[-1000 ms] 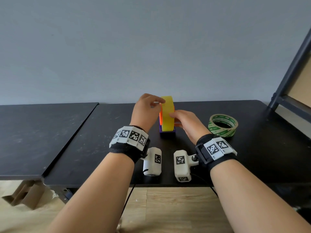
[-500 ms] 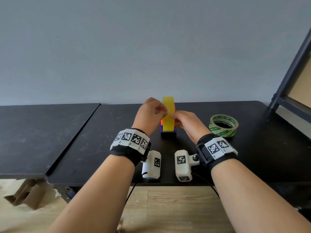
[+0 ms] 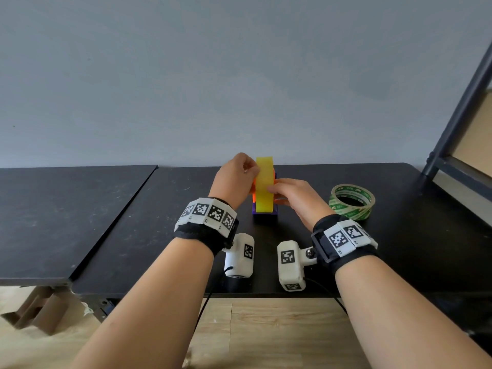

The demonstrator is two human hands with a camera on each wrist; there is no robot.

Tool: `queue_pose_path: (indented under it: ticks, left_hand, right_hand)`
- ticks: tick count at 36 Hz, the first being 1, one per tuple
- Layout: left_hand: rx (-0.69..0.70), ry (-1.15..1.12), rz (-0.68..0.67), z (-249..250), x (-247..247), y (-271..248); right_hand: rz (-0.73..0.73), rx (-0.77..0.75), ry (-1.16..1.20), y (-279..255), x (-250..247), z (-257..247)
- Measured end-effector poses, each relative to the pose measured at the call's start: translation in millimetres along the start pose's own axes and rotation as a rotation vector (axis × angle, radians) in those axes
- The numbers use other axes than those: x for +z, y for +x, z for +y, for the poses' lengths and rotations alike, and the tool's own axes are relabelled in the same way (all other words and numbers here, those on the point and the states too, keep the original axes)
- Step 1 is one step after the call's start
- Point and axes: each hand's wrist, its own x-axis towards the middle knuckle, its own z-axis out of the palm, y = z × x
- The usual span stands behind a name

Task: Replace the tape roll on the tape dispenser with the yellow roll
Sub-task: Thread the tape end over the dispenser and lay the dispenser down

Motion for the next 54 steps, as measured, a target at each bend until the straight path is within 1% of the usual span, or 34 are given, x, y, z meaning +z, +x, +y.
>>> queue_pose_path:
  ticks: [3, 5, 7, 9, 13, 17, 19, 22, 25, 27, 32, 39, 42, 48, 54]
  left_hand:
    - [0.012, -0.043, -0.006, 1.2, -1.2, -1.8]
    - [0.028, -0.045, 0.000, 0.9, -0.9, -3.8]
    - [0.033, -0.054, 0.002, 0.6, -0.4, -4.7]
    - [0.030, -0.073, 0.002, 0.1, -0.5, -4.3]
    - [0.018, -0.111, -0.007, -1.4, -0.4, -2.4]
    - [-0.068, -0.245, -0.012, -4.4, 0.1, -1.5]
    - [-0.147, -0.334, -0.025, -5.6, -0.1, 0.8]
    - [-0.273, -0.484, -0.049, -9.4, 0.2, 7.4]
    - [-0.375, -0.569, -0.139, -12.4, 0.6, 11.3]
    - [-0.411, -0.584, -0.197, -12.6, 0.9, 12.6]
    - [-0.387, -0.489, -0.205, -14.0, 3.6, 19.9]
    - [-0.460, -0.610, -0.204, -12.8, 8.4, 23.0]
    - [-0.463, -0.603, -0.189, -14.5, 6.5, 23.0]
    - [-0.359, -0.553, -0.220, -17.7, 1.8, 17.5]
    - [-0.254, -0.470, -0.283, -23.7, -0.8, 13.2]
  right_hand:
    - [0.005, -0.040, -0.049, -2.6, -2.2, -1.4]
    - [0.065, -0.090, -0.066, -4.1, -3.7, -5.0]
    - [0.153, -0.168, -0.083, -5.1, -6.5, -9.5]
    - [0.206, -0.249, -0.117, -4.4, -8.6, -13.8]
    - [0.204, -0.340, -0.266, -0.4, -7.1, -20.5]
    - [0.249, -0.357, -0.323, 2.6, -5.9, -22.8]
    - [0.257, -0.354, -0.323, 2.5, -5.0, -24.1]
    - [0.231, -0.320, -0.287, -0.3, -2.8, -27.0]
    - [0.212, -0.292, -0.259, -2.3, -1.4, -27.7]
    - [0.213, -0.275, -0.238, -3.4, -1.2, -27.9]
    - [0.219, -0.254, -0.183, -5.9, 1.2, -27.9]
    - [0.220, -0.243, -0.169, -6.8, 2.6, -28.9]
    - [0.219, -0.245, -0.180, -6.4, 2.6, -28.7]
    - [0.255, -0.231, -0.185, 1.6, 4.8, -30.9]
    - [0.282, -0.232, -0.223, 8.6, 4.3, -36.3]
